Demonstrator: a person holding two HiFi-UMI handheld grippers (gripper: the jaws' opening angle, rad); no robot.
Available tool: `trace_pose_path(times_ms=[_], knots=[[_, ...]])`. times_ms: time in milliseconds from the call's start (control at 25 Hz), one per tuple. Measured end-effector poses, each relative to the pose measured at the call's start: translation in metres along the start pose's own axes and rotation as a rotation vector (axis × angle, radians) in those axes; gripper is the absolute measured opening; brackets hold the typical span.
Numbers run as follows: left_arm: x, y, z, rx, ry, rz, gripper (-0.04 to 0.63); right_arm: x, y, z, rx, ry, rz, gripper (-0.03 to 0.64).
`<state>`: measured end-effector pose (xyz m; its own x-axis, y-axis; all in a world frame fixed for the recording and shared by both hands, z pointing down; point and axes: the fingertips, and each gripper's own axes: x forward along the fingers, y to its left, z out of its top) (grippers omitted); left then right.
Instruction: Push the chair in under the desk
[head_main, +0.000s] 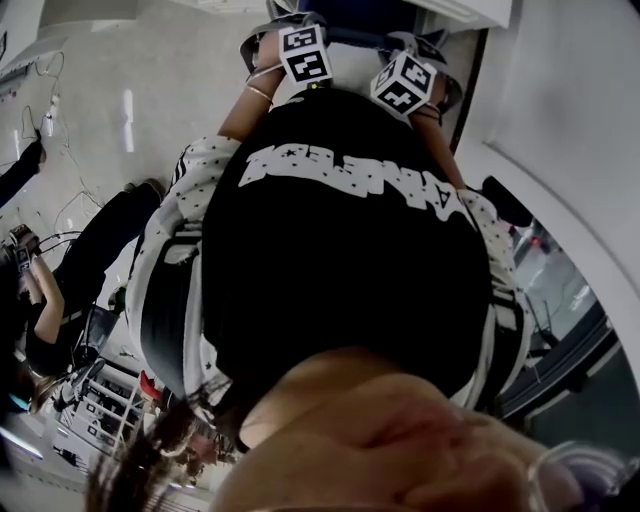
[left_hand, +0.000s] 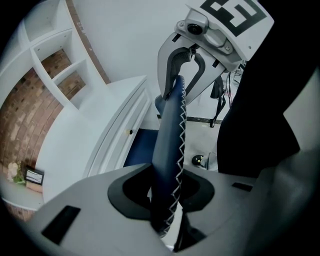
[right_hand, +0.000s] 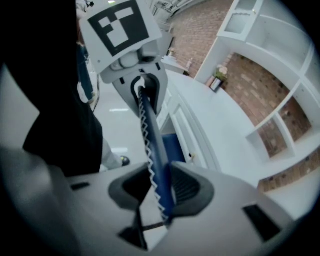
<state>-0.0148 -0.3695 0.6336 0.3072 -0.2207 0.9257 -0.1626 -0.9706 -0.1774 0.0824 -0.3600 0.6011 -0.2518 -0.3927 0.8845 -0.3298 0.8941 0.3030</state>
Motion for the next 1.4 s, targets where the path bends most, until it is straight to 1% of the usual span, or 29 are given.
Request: trace_pose_path(times_ms=[120,560,840,1400], knots=[[-0.001,0.006,0.002,0.005,0.003,-0.001,0.132,0.000,-0.005,0.001,0.004,0.001,0.001,0.129],[0.000,0.009,0.008,0.017,-0.004,0.007,0.132,-0.002,-0.011,-0.003,0.013,0.007,-0.023,0.130],[-0.002,0.007,0.015,0.022,-0.014,-0.002,0.132,-0.007,-0.013,-0.006,0.018,0.010,-0.030,0.132],[0.000,0.018,0.017,0.040,0.000,0.023,0.130,-0.003,-0.023,-0.005,0.020,0.012,-0.038,0.132]])
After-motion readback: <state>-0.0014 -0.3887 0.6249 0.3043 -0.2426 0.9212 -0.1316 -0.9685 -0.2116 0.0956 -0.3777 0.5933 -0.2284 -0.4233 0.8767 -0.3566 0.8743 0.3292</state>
